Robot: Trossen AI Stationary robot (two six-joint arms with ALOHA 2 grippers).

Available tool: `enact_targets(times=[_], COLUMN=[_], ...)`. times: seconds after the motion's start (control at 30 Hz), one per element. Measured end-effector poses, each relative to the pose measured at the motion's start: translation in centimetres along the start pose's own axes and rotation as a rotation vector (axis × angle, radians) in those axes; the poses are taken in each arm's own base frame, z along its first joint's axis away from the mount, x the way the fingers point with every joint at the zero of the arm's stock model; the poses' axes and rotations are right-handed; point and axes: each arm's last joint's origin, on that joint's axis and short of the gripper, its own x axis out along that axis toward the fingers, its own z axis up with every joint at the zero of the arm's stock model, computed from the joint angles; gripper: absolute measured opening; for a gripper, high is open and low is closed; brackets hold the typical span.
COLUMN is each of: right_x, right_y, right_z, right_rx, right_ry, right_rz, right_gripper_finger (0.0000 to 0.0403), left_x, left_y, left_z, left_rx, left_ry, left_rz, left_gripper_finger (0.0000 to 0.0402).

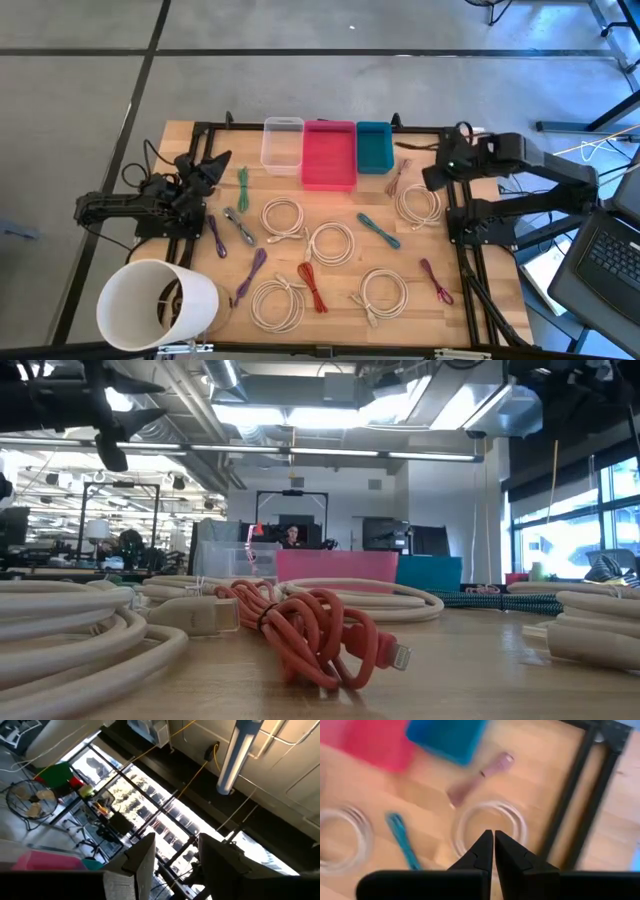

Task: Pick & Place USB Port
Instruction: Put the white USB cable into the red bin

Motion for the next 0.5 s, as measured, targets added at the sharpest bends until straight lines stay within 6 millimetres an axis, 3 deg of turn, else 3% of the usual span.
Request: enact_targets(times=[0.13, 0.27, 0.5], right_x=[1.5, 4.3, 9.9], right_y=[0.5, 0.8, 1.5], right_z=[0.0, -0.4, -1.8], right_rx=[0.073, 0.111, 0.026], right_ry=[-0.078, 0.022, 0.255], right_rz=[0.1, 0.106, 0.214], right_gripper_finger=[0.0021, 0.0026, 0.0104], left_x=[0.0, 0.0, 0.0], left_y=[0.1, 0.2, 0.3], left_z=[0.0, 0.0, -0.2], left_rx=[0.038, 0.076, 0.103], left_ry=[-0.02, -0.024, -0.004], left_rz=[0.04, 0.048, 0.066], left_gripper_finger=[0.0143, 0.0143, 0.0143])
